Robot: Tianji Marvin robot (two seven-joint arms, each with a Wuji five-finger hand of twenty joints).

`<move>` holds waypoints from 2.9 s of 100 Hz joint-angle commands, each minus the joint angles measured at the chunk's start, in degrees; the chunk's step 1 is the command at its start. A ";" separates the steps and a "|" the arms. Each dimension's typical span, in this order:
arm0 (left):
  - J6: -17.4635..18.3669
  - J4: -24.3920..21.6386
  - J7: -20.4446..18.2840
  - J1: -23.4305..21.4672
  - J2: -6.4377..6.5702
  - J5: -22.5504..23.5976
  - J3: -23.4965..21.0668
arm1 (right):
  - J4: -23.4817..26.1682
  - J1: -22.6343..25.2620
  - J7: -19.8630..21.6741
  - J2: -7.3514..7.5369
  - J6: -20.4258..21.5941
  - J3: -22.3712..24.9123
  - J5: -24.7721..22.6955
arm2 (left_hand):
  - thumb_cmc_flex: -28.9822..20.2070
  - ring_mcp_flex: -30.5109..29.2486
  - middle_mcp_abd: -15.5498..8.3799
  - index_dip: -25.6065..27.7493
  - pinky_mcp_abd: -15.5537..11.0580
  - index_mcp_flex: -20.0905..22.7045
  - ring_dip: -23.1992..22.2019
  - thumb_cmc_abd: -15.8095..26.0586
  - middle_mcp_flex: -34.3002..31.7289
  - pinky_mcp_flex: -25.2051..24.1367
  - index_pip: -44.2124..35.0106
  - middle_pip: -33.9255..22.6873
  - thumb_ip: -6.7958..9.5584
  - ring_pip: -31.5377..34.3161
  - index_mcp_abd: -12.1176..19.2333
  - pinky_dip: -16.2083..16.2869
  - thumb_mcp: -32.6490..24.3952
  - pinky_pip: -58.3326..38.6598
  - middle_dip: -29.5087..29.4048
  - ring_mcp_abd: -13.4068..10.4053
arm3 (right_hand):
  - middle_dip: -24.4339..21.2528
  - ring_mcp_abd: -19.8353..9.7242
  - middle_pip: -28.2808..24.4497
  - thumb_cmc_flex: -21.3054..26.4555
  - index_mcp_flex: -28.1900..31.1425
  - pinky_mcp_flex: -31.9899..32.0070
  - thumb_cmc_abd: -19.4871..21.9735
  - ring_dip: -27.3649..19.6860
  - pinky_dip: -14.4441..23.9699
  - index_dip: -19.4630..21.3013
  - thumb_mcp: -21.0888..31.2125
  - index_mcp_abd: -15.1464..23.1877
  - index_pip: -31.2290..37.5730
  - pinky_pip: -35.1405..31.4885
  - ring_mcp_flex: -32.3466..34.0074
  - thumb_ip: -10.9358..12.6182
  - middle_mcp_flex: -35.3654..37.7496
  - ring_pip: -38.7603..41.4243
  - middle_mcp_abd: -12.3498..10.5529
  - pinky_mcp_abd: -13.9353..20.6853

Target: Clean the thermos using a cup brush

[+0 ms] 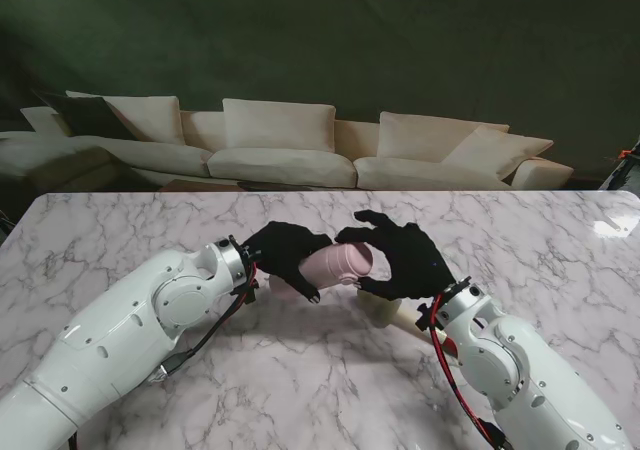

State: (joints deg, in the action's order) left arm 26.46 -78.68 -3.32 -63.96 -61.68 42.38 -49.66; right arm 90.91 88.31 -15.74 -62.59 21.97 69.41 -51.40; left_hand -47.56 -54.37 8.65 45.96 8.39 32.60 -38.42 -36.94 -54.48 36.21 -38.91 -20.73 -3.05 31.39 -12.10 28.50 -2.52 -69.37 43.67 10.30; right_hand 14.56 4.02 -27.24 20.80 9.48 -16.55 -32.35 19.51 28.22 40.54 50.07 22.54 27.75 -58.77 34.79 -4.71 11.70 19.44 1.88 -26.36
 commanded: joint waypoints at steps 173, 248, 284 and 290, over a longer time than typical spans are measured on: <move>-0.08 0.49 -0.60 1.46 -0.38 -0.71 1.54 | 4.45 1.58 2.95 -2.48 -11.87 -4.50 12.59 | -22.85 -5.83 -1.99 2.58 -5.71 5.15 -3.50 22.40 -0.66 0.80 -9.15 -2.63 3.06 10.80 12.66 1.20 -20.65 -3.13 1.63 -5.36 | 23.80 -0.99 -38.31 -3.88 10.27 -47.89 5.44 20.39 0.72 -21.65 -1.83 -27.23 17.63 -38.68 40.60 -1.91 50.29 50.81 -6.99 7.35; 0.01 0.33 -0.64 1.31 -0.31 -0.49 1.32 | 12.96 10.66 7.53 -0.49 -13.36 6.04 3.28 | -22.86 -5.83 -2.04 2.60 -5.69 5.15 -3.52 22.44 -0.62 0.79 -9.19 -2.64 3.04 10.89 12.69 1.22 -20.73 -3.20 1.63 -5.32 | 2.05 2.77 -1.95 -19.49 -1.45 -8.54 12.99 9.30 7.76 -14.66 -13.56 -14.49 -29.22 -16.88 0.70 0.34 -1.49 12.80 1.75 2.52; 0.39 -0.39 -0.72 0.17 -0.05 0.20 -0.02 | 11.81 9.14 12.57 0.56 -4.94 7.54 3.98 | -22.80 -5.84 -1.94 2.60 -5.58 5.18 -3.50 22.35 -0.66 0.73 -9.17 -2.67 3.04 10.88 12.65 1.23 -20.69 -3.25 1.61 -5.28 | -3.35 3.39 8.70 9.06 -0.01 -0.38 -4.07 -1.21 2.65 -31.25 15.88 -4.58 -29.67 0.53 -0.51 4.38 -1.40 -4.97 1.64 -0.50; 0.78 -0.50 -0.65 0.07 0.05 0.78 -0.21 | 10.26 7.57 11.01 0.41 -4.65 6.44 3.66 | -22.80 -5.85 -2.04 2.61 -5.61 5.24 -3.50 22.35 -0.72 0.70 -9.19 -2.69 3.05 10.89 12.68 1.22 -20.71 -3.23 1.62 -5.22 | -3.10 2.80 8.13 11.33 -0.02 -0.71 -3.27 -1.11 2.53 -30.38 16.88 -3.25 -29.20 0.22 -0.15 3.84 -1.44 -4.60 1.37 -0.14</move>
State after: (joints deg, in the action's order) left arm 26.66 -78.63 -3.45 -64.02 -61.70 42.66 -49.73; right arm 102.70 97.75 -6.14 -61.71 17.22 76.61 -51.32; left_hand -47.57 -54.35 8.40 45.63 8.39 32.61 -38.62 -36.92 -54.42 36.19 -39.20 -20.79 -3.08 31.75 -11.19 28.50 -1.52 -69.54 43.77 10.32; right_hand 11.11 8.45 -18.85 29.54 9.61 -17.12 -36.21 19.11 31.57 10.63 63.37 16.54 -1.52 -58.78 34.09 -0.53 11.72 16.15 4.18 -26.52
